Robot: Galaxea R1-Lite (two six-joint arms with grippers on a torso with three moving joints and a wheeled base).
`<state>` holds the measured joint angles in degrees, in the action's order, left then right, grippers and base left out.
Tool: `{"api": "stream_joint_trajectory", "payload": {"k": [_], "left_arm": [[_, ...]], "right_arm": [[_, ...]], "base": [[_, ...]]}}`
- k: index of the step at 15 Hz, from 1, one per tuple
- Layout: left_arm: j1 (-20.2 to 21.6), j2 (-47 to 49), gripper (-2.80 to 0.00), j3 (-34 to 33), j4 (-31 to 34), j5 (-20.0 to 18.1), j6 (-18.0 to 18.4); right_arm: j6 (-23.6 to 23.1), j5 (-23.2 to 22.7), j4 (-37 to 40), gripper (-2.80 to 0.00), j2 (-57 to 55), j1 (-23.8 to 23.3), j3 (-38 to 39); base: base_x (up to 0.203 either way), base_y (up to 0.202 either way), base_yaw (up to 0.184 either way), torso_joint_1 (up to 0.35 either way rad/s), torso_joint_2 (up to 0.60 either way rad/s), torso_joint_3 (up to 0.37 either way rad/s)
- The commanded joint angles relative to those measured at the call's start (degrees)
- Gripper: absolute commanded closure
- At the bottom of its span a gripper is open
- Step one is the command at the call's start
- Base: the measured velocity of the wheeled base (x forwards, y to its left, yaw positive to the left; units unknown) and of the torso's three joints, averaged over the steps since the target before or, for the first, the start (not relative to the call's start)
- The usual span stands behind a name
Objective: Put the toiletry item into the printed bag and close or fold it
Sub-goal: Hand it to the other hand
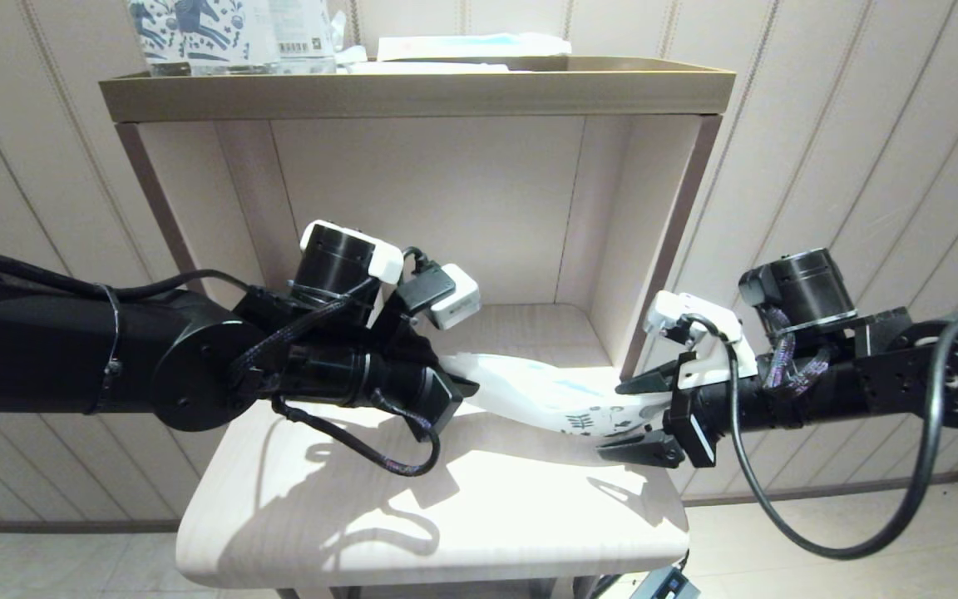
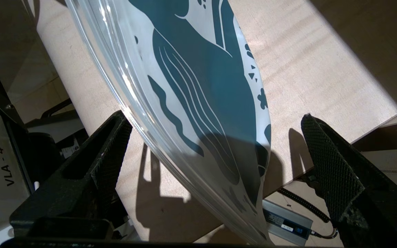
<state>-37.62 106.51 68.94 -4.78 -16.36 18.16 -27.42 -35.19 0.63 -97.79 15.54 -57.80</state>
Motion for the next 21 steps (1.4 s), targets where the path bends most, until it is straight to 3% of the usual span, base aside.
{"api": "stream_joint_trajectory", "payload": {"k": [1,8,9,11,19,21], "left_arm": [[0.0,0.1,0.0,0.0,-0.1,-0.1,0.1],[0.0,0.6,0.0,0.8,0.6,-0.1,0.1],[0.0,0.7,0.0,0.8,0.6,-0.1,0.1],[0.0,0.8,0.0,0.8,0.6,-0.1,0.1],[0.0,1.3,0.0,0.8,0.4,-0.3,0.1],[0.0,1.3,0.0,1.0,0.4,-1.9,-0.5]], "right_arm": [[-0.2,-0.1,0.0,-2.8,-0.2,-0.3,0.1],[-0.2,0.0,-0.4,-2.8,0.5,-1.7,1.5],[0.0,0.0,-1.9,0.0,0.2,-1.7,1.7],[-0.2,-0.2,-5.8,0.0,-0.2,-1.7,3.2],[-0.4,-0.7,-6.3,0.0,-0.8,-1.2,3.2],[-0.4,-1.0,-6.4,0.0,-1.2,-1.1,3.3]], "base": [[0.0,0.0,0.0,0.0,0.0,0.0],[0.0,0.0,0.0,0.0,0.0,0.0],[0.0,0.0,0.0,0.0,0.0,0.0],[0.0,0.0,0.0,0.0,0.0,0.0],[0.0,0.0,0.0,0.0,0.0,0.0],[0.0,0.0,0.0,0.0,0.0,0.0]]}}
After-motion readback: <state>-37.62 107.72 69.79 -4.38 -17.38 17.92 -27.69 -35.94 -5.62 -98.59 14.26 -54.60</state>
